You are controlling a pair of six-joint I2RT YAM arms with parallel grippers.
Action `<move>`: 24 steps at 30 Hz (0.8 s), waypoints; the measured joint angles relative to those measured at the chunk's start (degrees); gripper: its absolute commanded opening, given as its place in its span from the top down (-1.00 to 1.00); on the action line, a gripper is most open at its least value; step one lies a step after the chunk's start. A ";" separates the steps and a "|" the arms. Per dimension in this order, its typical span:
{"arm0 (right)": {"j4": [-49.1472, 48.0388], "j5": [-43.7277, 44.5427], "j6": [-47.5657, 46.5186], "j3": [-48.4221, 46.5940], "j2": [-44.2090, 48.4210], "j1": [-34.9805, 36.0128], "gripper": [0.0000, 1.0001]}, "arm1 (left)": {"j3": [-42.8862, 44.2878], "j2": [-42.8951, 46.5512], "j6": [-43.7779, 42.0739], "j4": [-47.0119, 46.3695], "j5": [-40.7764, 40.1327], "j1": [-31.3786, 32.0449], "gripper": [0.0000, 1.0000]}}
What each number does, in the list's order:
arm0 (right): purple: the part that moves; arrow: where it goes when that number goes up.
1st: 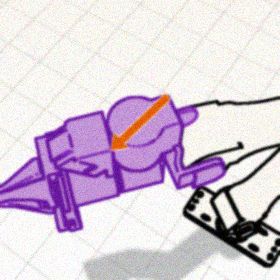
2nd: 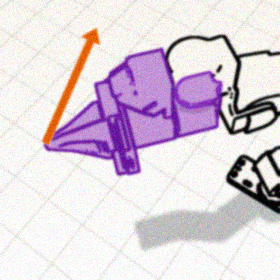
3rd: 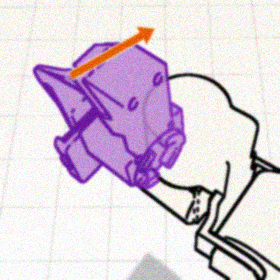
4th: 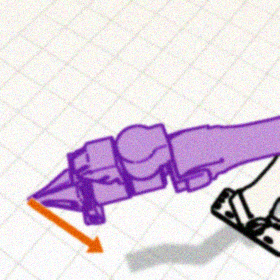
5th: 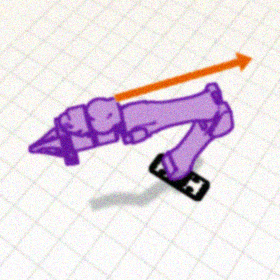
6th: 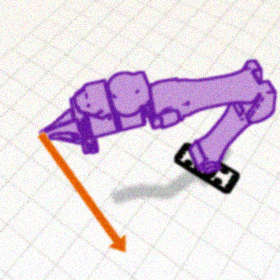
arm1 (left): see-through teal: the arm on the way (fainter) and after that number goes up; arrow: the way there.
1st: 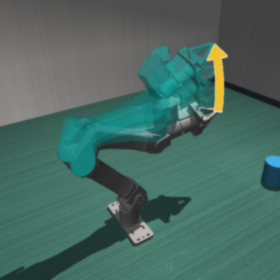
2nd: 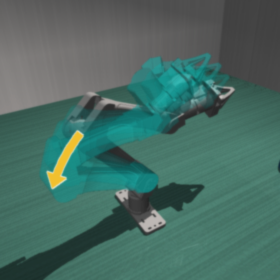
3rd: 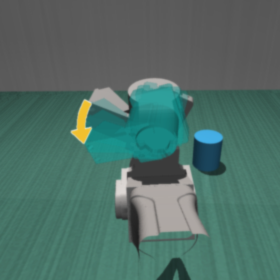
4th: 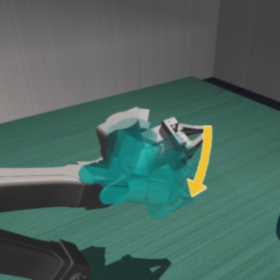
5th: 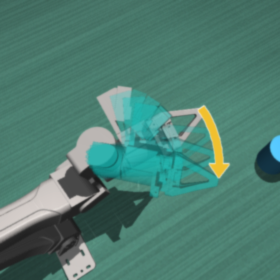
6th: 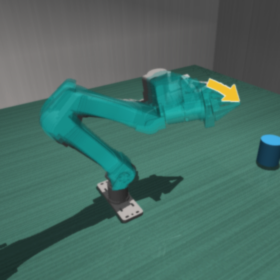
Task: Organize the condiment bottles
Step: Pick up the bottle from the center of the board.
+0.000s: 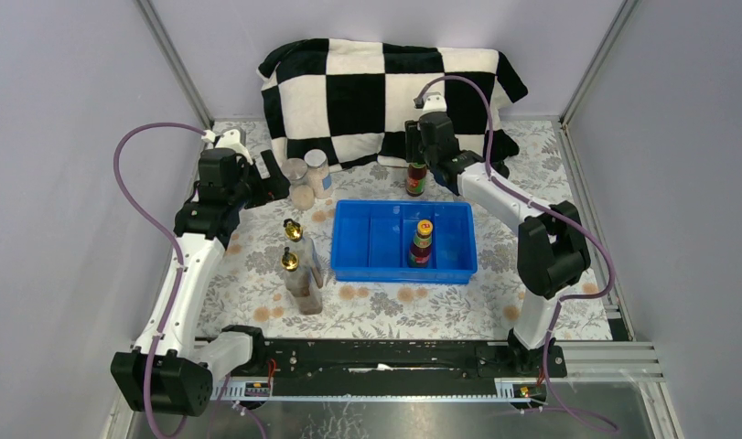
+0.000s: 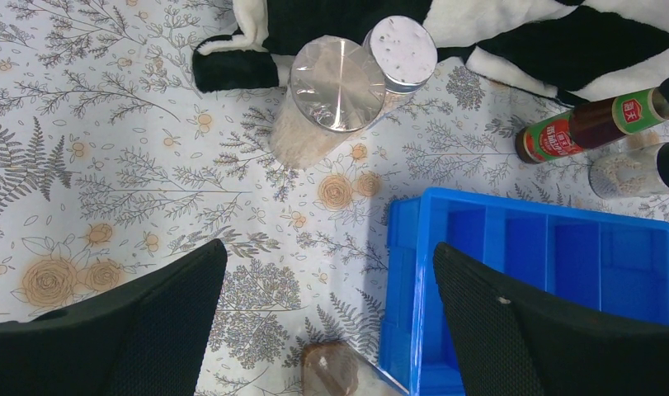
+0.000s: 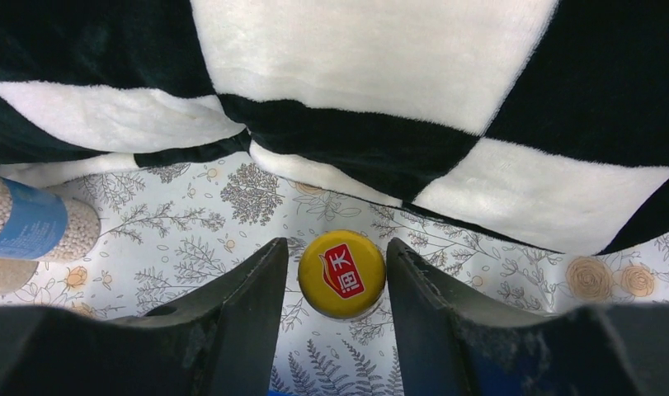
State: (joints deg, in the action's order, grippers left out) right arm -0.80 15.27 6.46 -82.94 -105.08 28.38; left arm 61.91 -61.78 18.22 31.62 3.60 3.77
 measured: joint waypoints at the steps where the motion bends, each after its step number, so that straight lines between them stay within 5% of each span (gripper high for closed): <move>1: 0.00 -0.02 -0.04 -0.17 0.00 0.00 -0.01 | -0.02 0.00 0.00 0.00 0.00 0.00 -0.98; 10: 0.09 0.02 -0.28 -0.90 0.02 -0.07 0.09 | -0.61 0.00 0.00 -0.31 0.00 0.00 -0.98; 15: 0.11 0.02 -0.28 -0.90 0.02 -0.07 -0.10 | -0.68 0.00 0.00 -0.33 0.00 0.00 -0.98; 24: 0.48 0.02 -0.28 -1.31 0.00 -0.07 -0.07 | -0.72 0.00 0.00 -0.33 0.00 0.00 -0.98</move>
State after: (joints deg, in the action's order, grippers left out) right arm -0.32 15.29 6.17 -84.25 -105.08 28.32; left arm 61.19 -61.78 18.22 31.29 3.60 3.77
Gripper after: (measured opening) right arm 0.545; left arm 0.990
